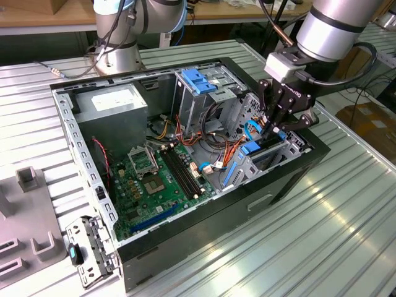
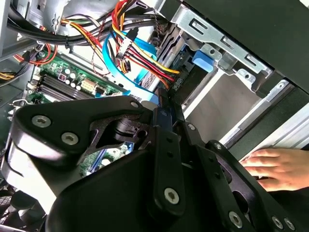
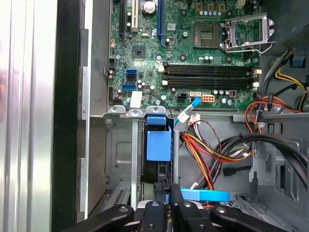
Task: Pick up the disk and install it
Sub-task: 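Insert the second disk wire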
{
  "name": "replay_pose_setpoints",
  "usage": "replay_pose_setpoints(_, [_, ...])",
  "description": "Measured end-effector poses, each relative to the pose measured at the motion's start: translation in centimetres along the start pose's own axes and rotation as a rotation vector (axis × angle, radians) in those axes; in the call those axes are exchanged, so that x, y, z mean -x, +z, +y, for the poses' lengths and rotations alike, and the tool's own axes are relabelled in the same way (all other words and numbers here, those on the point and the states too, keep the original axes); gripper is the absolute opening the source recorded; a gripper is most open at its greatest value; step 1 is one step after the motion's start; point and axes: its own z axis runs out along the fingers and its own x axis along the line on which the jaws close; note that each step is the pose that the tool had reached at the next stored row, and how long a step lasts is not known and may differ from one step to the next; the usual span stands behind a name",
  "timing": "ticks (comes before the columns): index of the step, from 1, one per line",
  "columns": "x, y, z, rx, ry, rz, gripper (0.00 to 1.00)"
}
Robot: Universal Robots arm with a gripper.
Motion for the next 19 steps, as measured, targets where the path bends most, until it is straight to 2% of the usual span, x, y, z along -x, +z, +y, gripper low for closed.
replay_pose_setpoints(3, [-0.01, 0.00, 0.00, 0.0000, 0.000, -0.0018, 0.16])
replay_pose_setpoints(4, [-0.03, 0.01, 0.00, -0.0001, 0.000, -0.0053, 0.16])
replay_pose_setpoints(5, [-0.03, 0.01, 0.00, -0.0002, 0.000, -0.0114, 0.16])
replay_pose_setpoints(6, [-0.03, 0.01, 0.00, -0.0002, 0.000, -0.0135, 0.16])
replay_pose_setpoints(19, [-0.16, 0.28, -0.01, -0.0004, -0.013, -0.0138, 0.16])
